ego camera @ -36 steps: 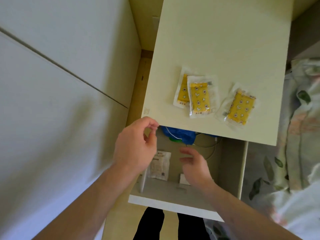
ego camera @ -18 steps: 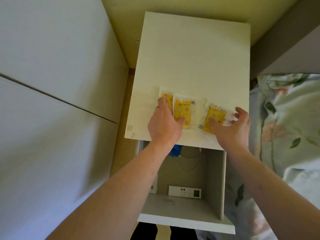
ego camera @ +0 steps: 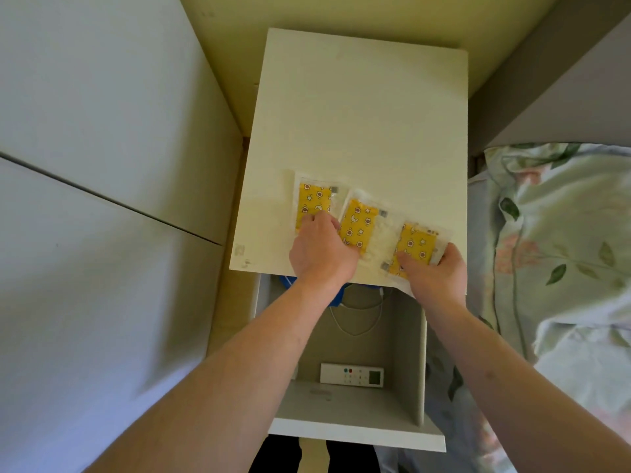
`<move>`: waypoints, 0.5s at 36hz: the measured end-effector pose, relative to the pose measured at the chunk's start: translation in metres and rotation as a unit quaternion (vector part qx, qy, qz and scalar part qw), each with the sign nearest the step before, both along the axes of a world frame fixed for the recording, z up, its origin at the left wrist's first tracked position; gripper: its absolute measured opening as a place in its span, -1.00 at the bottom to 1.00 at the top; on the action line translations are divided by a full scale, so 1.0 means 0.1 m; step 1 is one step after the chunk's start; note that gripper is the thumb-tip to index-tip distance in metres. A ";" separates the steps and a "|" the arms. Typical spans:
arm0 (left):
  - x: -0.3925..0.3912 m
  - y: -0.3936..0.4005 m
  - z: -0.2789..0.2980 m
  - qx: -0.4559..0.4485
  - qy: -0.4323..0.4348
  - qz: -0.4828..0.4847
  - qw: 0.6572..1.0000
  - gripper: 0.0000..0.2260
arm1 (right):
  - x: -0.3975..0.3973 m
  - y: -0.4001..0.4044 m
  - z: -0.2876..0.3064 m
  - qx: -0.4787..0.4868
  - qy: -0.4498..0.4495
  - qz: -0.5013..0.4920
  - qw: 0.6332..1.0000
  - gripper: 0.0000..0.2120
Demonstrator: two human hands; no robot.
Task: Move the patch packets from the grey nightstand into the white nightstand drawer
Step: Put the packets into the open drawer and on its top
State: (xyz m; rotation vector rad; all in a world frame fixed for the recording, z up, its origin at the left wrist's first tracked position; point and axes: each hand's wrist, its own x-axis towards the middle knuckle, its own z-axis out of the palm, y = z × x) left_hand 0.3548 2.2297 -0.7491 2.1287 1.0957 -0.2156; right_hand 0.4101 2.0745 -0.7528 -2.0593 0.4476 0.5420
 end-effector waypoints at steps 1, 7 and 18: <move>0.00 0.00 0.01 0.003 -0.001 -0.008 1.000 -0.58 | -0.02 -0.02 -0.01 0.008 0.004 -0.004 1.000 -0.65; -0.12 -0.05 0.00 0.030 -0.003 -0.073 0.997 -0.66 | -0.18 -0.15 -0.03 0.049 0.028 -0.042 0.998 -0.78; -0.08 -0.42 -0.02 -0.110 -0.037 0.038 0.993 -0.67 | -0.48 -0.28 -0.10 0.100 0.040 -0.083 0.991 -0.84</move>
